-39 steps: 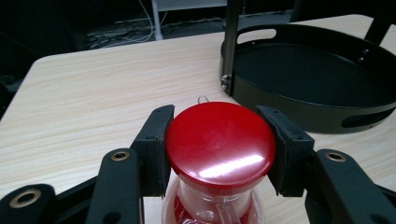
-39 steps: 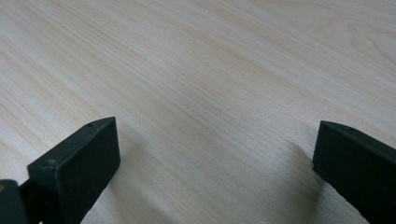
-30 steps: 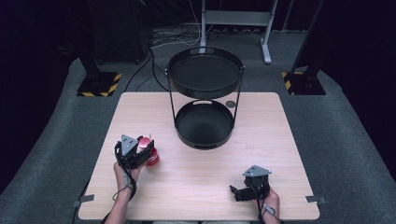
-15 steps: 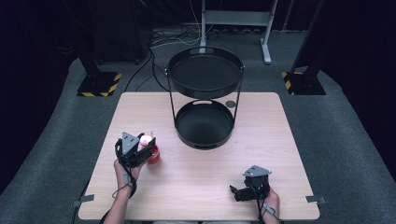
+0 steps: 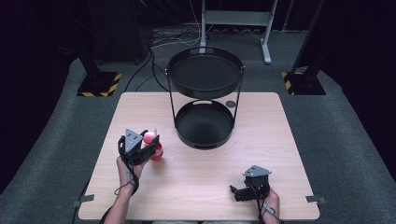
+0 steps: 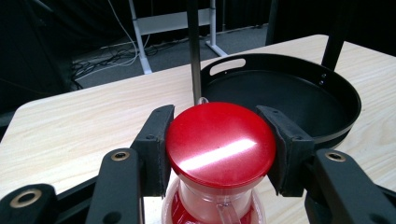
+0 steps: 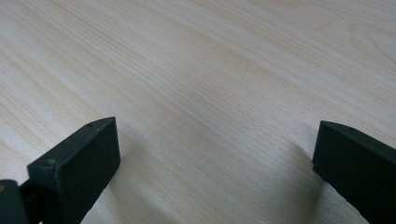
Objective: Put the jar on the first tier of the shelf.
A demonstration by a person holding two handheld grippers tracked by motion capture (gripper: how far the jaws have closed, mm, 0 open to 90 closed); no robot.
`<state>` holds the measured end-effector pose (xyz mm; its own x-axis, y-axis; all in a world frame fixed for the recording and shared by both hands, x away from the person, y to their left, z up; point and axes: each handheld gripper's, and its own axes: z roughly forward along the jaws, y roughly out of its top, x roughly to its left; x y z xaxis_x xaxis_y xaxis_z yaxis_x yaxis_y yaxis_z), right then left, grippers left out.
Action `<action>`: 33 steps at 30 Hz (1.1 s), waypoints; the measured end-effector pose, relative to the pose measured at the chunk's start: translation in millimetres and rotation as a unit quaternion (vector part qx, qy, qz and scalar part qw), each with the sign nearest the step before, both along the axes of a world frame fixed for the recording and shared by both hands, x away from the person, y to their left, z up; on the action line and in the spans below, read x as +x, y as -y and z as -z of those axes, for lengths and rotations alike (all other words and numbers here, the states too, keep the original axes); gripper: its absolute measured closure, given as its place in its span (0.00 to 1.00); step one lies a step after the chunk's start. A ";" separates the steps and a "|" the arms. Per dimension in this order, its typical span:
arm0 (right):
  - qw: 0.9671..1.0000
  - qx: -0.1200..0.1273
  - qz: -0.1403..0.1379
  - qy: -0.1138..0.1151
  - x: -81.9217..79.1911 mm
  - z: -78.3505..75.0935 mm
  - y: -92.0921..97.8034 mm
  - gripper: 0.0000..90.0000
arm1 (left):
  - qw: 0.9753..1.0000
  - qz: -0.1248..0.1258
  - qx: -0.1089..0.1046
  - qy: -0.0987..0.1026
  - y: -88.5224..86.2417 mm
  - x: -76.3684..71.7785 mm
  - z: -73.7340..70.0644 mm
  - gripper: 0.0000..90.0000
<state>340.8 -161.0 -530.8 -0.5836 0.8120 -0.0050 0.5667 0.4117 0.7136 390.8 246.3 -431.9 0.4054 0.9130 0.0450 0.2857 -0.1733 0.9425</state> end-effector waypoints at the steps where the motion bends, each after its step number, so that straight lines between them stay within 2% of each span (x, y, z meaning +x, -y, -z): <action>1: 1.000 -0.001 0.000 0.000 0.0 0.0 0.1 0.00 | 1.000 0.001 0.000 0.001 0.8 0.2 -0.7 0.54; 33: 1.000 0.000 0.000 0.000 0.0 0.0 0.1 0.00 | 1.000 0.026 0.006 0.015 20.9 9.1 -16.0 0.54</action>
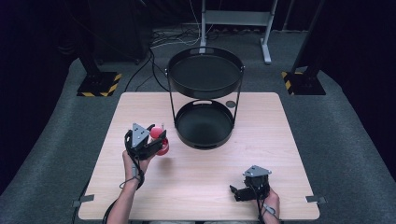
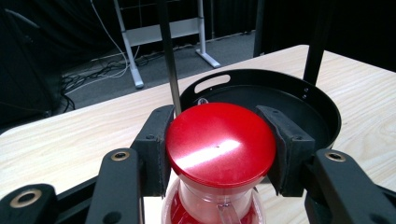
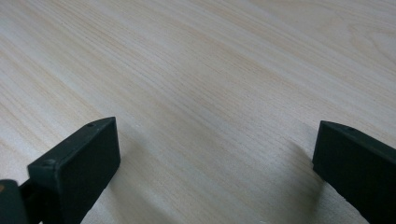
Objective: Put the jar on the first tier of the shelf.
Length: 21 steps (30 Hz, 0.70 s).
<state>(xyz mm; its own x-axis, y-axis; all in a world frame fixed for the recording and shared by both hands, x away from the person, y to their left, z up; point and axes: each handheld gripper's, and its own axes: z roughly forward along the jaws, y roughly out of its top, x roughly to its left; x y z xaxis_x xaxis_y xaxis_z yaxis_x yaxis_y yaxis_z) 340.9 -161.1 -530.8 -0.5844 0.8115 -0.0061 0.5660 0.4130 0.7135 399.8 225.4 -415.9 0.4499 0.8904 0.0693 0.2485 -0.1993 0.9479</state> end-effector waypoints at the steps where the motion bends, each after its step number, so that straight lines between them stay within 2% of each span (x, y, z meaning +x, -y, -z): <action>1: 1.000 0.001 0.000 0.000 0.0 0.0 -0.1 0.00 | 1.000 0.001 0.001 0.000 0.8 0.5 -0.3 0.54; 21: 1.000 0.001 0.000 0.000 0.0 0.0 0.0 0.00 | 1.000 0.017 0.003 0.006 16.0 10.3 -10.6 0.54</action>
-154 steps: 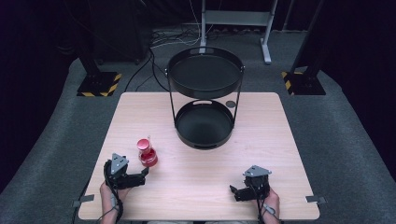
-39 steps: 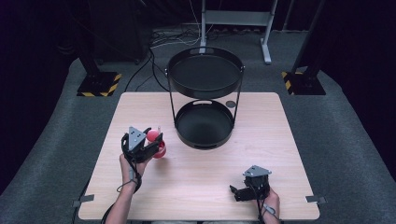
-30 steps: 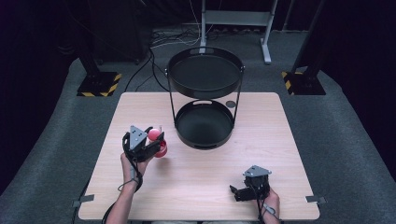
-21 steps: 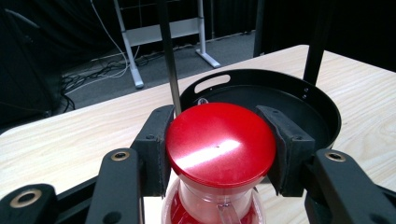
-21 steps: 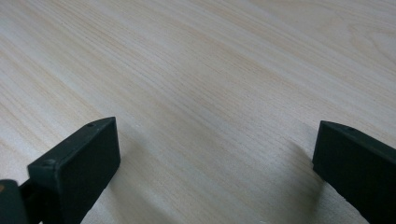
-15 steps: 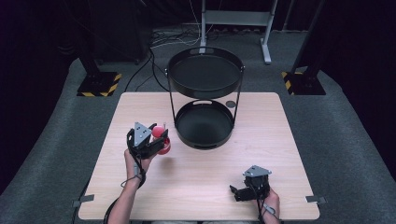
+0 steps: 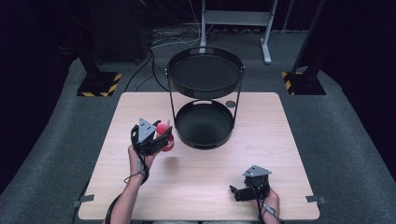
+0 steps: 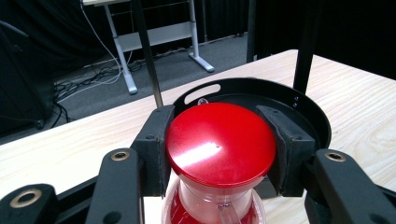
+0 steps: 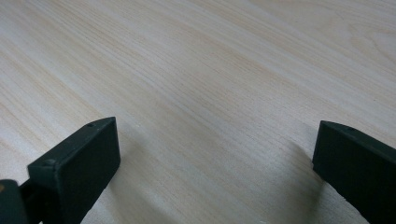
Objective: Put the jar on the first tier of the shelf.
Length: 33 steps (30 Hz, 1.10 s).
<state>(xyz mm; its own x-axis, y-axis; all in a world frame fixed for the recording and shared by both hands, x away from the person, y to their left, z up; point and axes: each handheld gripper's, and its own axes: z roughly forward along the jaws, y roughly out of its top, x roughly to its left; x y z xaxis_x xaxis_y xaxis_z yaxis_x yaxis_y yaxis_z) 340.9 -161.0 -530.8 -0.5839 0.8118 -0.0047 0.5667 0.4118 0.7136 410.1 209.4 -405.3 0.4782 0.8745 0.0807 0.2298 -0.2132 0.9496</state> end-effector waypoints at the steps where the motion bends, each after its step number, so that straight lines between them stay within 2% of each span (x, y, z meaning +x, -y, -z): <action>1: 1.000 0.000 0.000 0.000 0.0 0.0 0.0 0.00 | 1.000 0.001 0.000 0.001 1.0 0.6 -0.7 0.54; 9: 1.000 0.000 0.000 0.000 0.0 0.0 0.0 0.00 | 1.000 0.009 0.005 0.004 8.4 5.3 -5.9 0.54; 33: 1.000 -0.001 0.000 0.001 -0.2 0.0 0.0 0.00 | 1.000 0.023 -0.002 0.005 22.4 19.7 -14.5 0.54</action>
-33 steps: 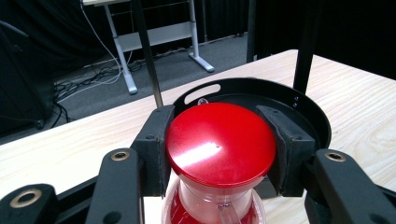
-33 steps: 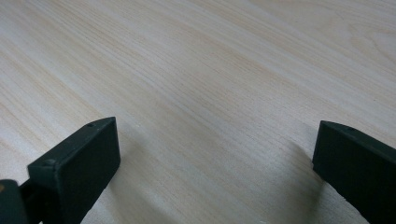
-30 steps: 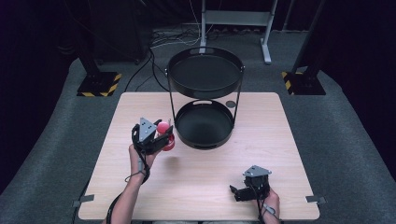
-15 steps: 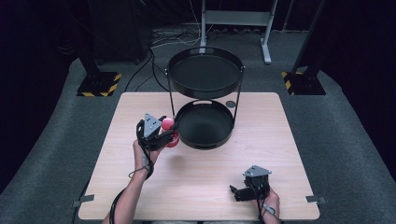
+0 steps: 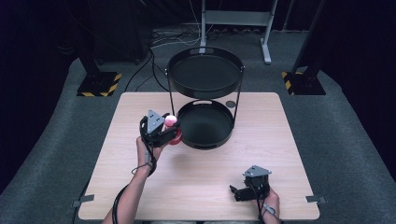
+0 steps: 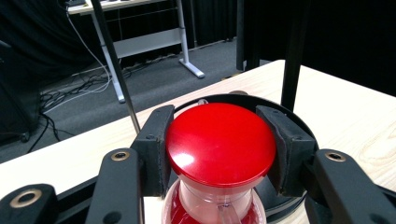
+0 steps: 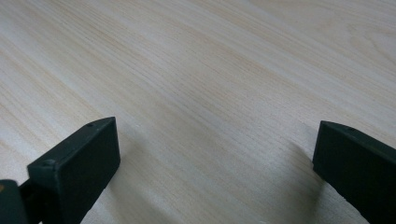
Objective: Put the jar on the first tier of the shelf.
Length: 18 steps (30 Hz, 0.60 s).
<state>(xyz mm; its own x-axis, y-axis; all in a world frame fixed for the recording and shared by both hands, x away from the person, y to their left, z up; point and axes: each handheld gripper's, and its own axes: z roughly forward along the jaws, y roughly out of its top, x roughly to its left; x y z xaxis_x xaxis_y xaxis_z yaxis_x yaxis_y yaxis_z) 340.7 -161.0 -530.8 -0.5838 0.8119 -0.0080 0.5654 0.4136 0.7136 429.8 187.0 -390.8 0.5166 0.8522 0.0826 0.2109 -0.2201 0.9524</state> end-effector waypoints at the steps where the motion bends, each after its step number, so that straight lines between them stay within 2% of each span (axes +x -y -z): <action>1: 1.000 0.000 0.000 0.000 0.0 0.0 0.0 0.00 | 1.000 0.001 -0.001 0.000 0.8 0.7 -0.3 0.54; 18: 1.000 0.001 0.001 -0.001 -0.1 0.0 -0.1 0.00 | 1.000 0.009 -0.008 -0.006 9.2 12.5 -2.8 0.54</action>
